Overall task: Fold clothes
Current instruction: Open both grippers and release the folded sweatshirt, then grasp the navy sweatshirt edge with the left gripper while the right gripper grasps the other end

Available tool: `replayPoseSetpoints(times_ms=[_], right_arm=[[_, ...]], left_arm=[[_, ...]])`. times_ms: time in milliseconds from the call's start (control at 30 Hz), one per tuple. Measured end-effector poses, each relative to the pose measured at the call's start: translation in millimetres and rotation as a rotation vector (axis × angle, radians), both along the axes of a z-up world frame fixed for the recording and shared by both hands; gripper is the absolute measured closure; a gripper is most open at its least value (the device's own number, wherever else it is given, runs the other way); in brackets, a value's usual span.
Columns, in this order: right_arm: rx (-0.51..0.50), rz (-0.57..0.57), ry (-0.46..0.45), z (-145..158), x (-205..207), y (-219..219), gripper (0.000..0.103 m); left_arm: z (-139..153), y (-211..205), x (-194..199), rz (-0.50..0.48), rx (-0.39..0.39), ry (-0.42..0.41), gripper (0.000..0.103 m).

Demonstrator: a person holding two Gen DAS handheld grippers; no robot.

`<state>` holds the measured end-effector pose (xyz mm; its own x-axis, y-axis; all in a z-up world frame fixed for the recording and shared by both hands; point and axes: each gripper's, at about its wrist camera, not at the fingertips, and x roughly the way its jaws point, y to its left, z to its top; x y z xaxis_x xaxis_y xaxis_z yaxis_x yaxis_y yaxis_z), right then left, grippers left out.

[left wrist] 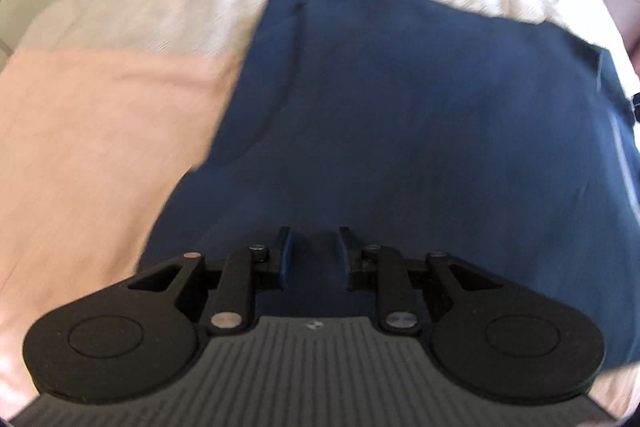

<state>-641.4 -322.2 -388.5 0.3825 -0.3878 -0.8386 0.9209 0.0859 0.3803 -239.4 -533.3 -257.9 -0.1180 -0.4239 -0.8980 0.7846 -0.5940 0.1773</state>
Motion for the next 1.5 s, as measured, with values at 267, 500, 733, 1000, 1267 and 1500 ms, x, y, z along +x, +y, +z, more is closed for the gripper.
replayPoseSetpoints(times_ms=[267,500,733,1000,1267,1500], right_arm=[[-0.007,0.006,-0.006,37,35,82,0.054],[0.027,0.066,-0.031,49,77,140,0.048],[0.047,0.128,-0.007,50,79,148,0.042],[0.054,0.273,0.058,46,39,114,0.041],[0.036,0.378,0.137,36,-18,65,0.038],[-0.089,0.543,0.217,41,-18,52,0.036]], left_arm=[[30,112,59,0.125,0.013,0.052,0.083],[27,208,55,0.128,0.089,0.109,0.082],[30,264,-21,-0.104,-0.015,0.124,0.064],[-28,303,-111,-0.524,-0.362,-0.224,0.041],[-78,302,-142,-0.685,-0.593,-0.428,0.037],[-40,266,-155,-0.523,-0.438,-0.25,0.093]])
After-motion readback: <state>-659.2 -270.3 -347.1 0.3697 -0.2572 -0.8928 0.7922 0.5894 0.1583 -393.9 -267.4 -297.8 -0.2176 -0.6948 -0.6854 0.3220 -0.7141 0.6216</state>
